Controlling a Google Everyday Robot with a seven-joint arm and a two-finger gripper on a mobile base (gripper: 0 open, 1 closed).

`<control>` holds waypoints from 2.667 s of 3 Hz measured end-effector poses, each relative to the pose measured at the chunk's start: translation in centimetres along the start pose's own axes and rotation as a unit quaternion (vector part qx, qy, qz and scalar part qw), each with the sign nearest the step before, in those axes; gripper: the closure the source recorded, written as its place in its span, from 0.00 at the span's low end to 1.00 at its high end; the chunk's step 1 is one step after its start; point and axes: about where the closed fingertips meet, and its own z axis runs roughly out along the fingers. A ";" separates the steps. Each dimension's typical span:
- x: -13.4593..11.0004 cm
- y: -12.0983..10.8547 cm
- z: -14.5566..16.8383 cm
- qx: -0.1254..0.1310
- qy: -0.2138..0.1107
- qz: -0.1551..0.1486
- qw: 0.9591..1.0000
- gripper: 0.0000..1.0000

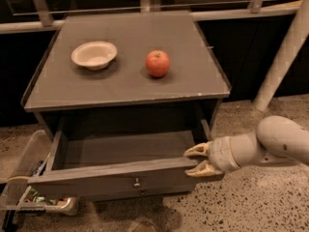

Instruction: Open top drawer

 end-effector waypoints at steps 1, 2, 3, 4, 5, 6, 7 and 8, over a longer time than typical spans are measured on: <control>0.0 0.0 0.0 0.000 0.000 0.000 1.000 0.59; 0.0 0.0 0.0 0.000 0.000 0.000 1.000 0.36; -0.5 0.4 0.2 -0.005 -0.001 -0.009 1.000 0.12; -0.6 2.2 0.1 -0.018 -0.013 -0.010 1.000 0.00; -0.5 5.8 -0.7 -0.030 -0.034 -0.015 0.999 0.18; 0.0 9.5 -2.0 -0.033 -0.045 -0.022 0.998 0.42; 0.1 10.5 -2.6 -0.032 -0.048 -0.021 0.998 0.64; -0.4 10.3 -3.1 -0.032 -0.048 -0.021 0.998 0.87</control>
Offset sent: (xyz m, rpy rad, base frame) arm 0.0000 0.0001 0.0000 0.0000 0.0001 0.0002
